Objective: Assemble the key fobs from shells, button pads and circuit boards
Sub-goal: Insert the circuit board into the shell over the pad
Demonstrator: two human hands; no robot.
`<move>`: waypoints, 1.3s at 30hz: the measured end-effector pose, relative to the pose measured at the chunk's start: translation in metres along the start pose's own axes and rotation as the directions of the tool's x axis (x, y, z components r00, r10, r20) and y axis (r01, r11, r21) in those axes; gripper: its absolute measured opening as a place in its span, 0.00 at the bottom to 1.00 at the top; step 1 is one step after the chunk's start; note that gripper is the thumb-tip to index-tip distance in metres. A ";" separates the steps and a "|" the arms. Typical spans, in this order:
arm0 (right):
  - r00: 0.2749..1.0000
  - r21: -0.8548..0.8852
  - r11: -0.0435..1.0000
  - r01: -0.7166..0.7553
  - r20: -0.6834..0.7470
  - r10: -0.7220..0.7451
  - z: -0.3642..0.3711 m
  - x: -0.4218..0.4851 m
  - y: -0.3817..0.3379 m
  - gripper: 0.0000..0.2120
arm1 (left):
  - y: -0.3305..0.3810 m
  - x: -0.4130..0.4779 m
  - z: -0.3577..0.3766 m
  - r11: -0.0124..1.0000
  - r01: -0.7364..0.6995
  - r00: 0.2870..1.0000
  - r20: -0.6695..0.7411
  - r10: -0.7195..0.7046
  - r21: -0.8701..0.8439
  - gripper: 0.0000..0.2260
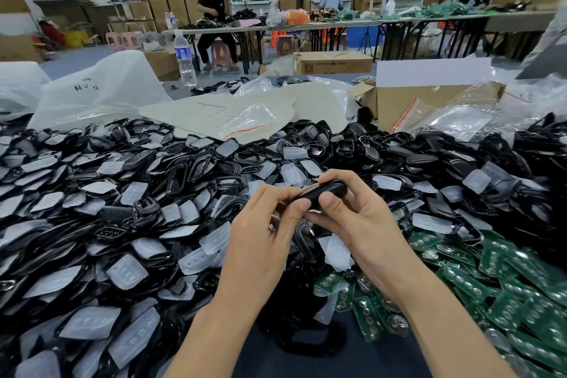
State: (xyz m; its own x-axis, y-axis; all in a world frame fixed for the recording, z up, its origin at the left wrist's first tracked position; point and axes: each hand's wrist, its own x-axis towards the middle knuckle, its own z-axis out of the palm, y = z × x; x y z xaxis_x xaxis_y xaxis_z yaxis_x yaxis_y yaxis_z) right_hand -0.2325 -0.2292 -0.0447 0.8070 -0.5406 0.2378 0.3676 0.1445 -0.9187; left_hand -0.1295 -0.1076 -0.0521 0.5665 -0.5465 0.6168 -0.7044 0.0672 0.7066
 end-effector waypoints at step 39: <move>0.958 0.528 0.829 -0.184 -0.093 0.272 0.026 0.000 0.000 0.23 | -0.007 -0.001 0.006 0.997 0.019 0.998 -0.057 -0.015 0.071 0.10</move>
State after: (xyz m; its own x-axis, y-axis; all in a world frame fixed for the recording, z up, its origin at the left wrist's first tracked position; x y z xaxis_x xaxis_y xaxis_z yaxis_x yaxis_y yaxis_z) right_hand -0.2201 -0.2080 -0.0366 0.8298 -0.5557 -0.0511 0.4004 0.6567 -0.6391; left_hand -0.1277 -0.1124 -0.0599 0.6004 -0.4992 0.6248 -0.7220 -0.0024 0.6919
